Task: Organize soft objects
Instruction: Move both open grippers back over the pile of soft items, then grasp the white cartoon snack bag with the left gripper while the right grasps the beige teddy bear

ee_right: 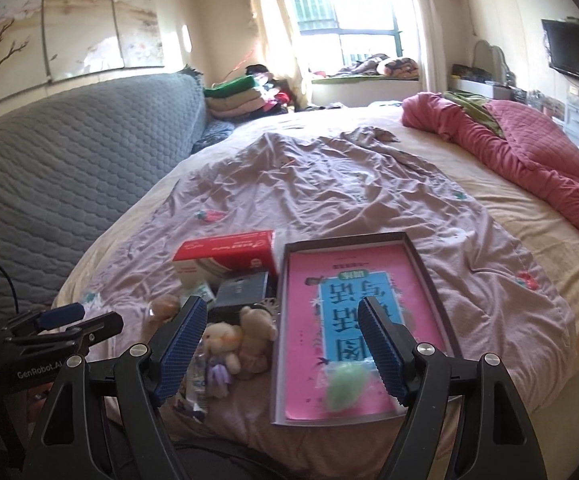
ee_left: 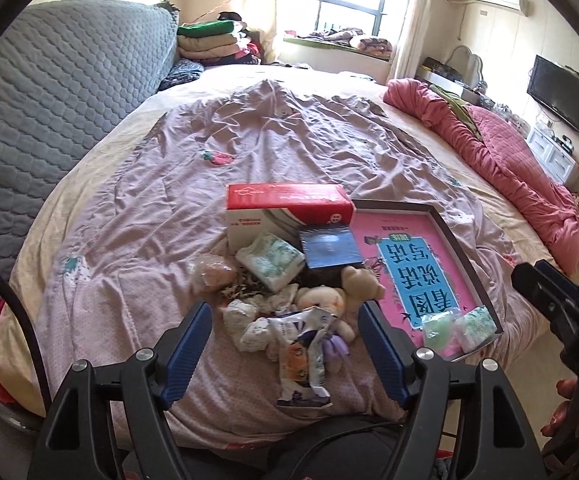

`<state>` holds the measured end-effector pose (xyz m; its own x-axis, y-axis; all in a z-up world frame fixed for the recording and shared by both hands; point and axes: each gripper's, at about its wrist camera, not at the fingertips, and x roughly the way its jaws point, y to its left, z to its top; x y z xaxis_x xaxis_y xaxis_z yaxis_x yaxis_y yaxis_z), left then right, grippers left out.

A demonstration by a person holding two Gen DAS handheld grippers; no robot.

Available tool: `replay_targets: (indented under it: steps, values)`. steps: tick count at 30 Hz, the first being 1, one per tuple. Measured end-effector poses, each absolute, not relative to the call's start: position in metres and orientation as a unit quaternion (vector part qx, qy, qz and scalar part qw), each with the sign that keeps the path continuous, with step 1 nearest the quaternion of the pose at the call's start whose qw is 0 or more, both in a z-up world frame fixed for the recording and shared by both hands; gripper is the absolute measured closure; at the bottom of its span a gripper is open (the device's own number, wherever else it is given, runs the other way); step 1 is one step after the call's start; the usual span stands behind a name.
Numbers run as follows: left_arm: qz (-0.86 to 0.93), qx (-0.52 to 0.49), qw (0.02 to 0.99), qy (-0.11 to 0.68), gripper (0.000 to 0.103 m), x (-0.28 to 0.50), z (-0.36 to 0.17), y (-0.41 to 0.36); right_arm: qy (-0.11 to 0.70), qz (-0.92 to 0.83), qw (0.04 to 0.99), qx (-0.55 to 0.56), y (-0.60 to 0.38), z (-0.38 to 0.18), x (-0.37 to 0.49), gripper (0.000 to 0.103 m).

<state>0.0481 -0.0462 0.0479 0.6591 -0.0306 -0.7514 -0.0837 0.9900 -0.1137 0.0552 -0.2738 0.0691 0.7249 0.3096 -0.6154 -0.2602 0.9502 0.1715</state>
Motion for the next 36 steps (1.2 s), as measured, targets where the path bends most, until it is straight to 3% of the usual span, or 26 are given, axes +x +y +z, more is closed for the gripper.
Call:
replay_targets:
  steps: [14,36]
  values:
    - [0.059,-0.108,0.898,0.421,0.023,0.043,0.038,0.015,0.352,0.18,0.918,0.02,-0.251,0.059,0.052,0.022]
    - [-0.021,-0.102,0.84,0.532,0.023,0.069,-0.068,-0.045,0.42,0.18,0.89,-0.006,-0.237,-0.018,0.097,0.022]
